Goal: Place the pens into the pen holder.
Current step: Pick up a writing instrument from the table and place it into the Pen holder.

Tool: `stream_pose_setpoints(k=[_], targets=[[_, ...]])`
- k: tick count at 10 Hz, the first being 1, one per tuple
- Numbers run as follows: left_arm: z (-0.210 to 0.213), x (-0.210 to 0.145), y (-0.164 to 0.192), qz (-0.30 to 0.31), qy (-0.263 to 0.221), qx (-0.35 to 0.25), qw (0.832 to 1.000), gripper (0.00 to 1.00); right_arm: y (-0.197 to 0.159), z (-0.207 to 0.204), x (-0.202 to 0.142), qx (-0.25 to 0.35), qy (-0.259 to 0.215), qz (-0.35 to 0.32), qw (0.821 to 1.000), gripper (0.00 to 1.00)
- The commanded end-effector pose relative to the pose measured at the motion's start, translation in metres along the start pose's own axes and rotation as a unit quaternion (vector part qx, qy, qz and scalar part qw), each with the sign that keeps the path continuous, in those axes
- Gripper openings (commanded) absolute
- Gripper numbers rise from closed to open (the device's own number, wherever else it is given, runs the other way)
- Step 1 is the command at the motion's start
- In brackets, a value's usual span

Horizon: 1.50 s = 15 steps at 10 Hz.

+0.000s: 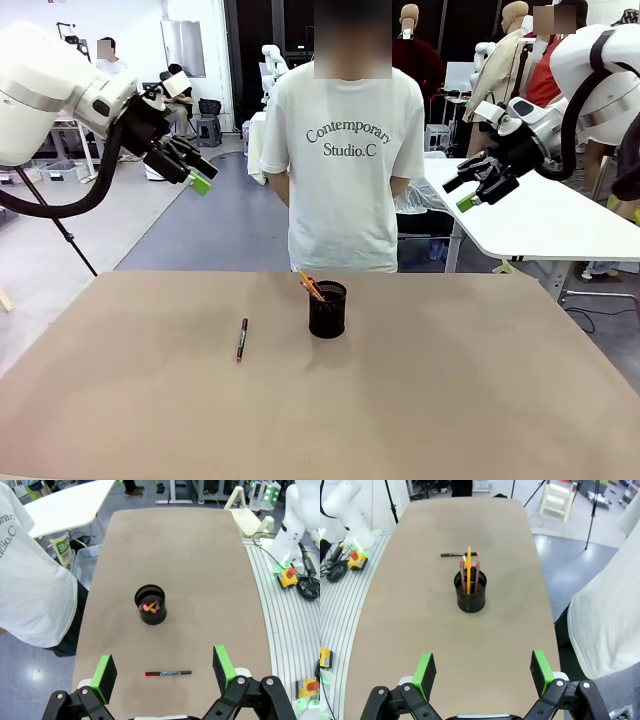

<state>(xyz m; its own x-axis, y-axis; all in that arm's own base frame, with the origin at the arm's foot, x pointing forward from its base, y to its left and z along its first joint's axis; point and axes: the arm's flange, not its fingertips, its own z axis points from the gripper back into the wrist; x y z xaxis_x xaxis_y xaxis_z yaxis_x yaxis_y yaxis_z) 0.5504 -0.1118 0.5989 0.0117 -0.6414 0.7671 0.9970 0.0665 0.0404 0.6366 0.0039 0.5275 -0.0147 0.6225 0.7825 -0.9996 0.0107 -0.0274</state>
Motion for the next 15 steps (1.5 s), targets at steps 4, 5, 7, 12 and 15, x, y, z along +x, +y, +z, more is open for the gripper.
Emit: stream_pose_setpoints(k=[4,5,7,12,15], targets=[[-0.054,0.017,-0.008,0.153,0.194,0.063,0.967,1.00,0.001,0.000,0.000,0.004,-0.001,0.002,1.000,1.00],[-0.061,0.015,-0.017,0.178,0.251,0.079,0.948,1.00,0.001,0.000,0.000,0.004,-0.001,0.002,1.000,1.00],[-0.087,0.004,-0.024,0.219,0.238,0.081,0.943,1.00,0.001,0.000,0.000,0.004,-0.001,0.002,1.000,1.00],[-0.080,0.006,-0.018,0.196,0.246,0.096,0.944,1.00,0.001,0.000,0.000,0.004,-0.001,0.002,1.000,1.00],[-0.091,0.001,-0.010,0.268,0.293,0.126,0.909,1.00,0.001,0.000,0.000,0.004,-0.001,0.002,1.000,1.00]])
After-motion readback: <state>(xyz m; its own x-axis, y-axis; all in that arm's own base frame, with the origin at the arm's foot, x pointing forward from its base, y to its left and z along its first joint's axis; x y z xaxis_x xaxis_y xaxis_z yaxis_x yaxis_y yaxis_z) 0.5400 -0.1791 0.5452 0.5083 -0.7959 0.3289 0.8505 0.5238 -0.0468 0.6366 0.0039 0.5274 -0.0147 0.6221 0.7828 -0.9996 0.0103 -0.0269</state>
